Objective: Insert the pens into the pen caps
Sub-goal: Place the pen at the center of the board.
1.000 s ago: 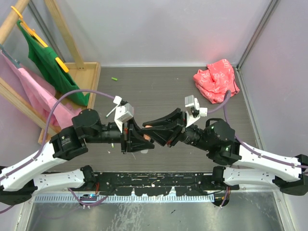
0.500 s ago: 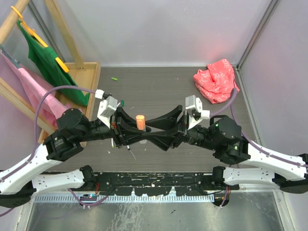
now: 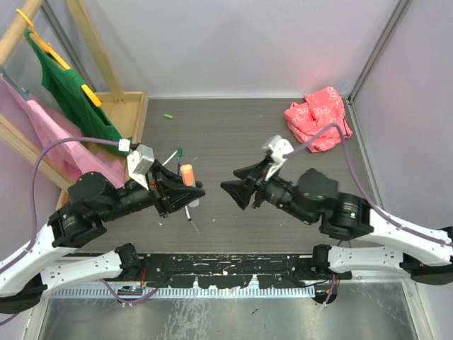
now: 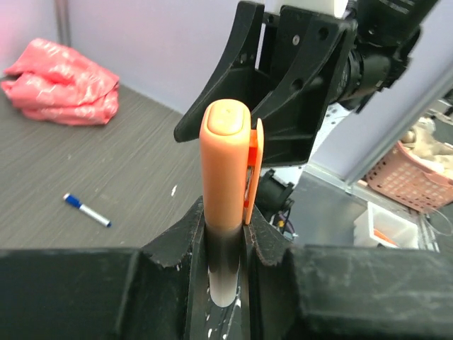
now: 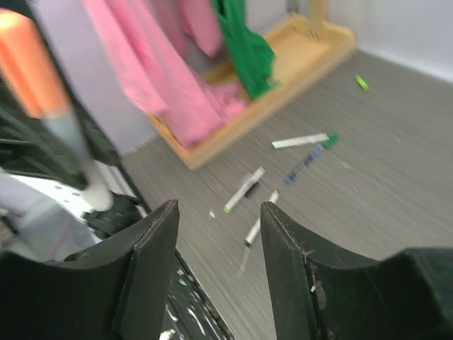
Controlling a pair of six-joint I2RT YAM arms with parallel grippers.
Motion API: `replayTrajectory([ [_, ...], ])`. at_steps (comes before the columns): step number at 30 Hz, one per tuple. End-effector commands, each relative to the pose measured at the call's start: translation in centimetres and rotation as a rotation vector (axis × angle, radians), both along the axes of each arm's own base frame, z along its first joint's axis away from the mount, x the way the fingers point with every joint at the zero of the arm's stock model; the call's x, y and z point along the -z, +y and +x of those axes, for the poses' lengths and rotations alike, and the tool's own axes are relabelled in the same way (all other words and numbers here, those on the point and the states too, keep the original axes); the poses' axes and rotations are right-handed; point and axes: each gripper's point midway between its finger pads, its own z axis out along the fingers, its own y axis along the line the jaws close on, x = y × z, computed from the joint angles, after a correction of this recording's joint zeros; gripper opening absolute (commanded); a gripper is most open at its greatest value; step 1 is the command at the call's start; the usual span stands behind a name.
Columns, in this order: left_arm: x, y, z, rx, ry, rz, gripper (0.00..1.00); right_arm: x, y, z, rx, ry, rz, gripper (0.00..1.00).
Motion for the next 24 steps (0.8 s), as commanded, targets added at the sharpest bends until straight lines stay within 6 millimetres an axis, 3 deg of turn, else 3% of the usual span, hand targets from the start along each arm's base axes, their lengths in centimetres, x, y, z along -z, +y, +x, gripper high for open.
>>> replayTrajectory([
  [1, 2.0, 1.0, 2.1, -0.138, 0.075, 0.027, 0.0, 5.1, -1.5, 3.6, 0.207, 0.126, -0.159, 0.56],
  [6, 3.9, 1.5, 3.3, -0.222, 0.16, 0.049, 0.0, 9.7, -2.2, 6.6, 0.232, 0.292, -0.166, 0.57],
  [13, 7.8, 1.5, 6.0, -0.386, 0.281, 0.176, 0.0, 16.0, -6.2, 9.6, 0.37, 0.447, -0.183, 0.61],
  [18, 10.6, -0.1, 7.3, -0.423, 0.338, 0.268, 0.0, 18.1, -9.1, 9.3, 0.457, 0.494, -0.146, 0.71],
  [24, 13.0, -3.6, 9.2, -0.426, 0.386, 0.371, 0.0, 19.0, -11.9, 8.1, 0.544, 0.514, -0.113, 0.77],
])
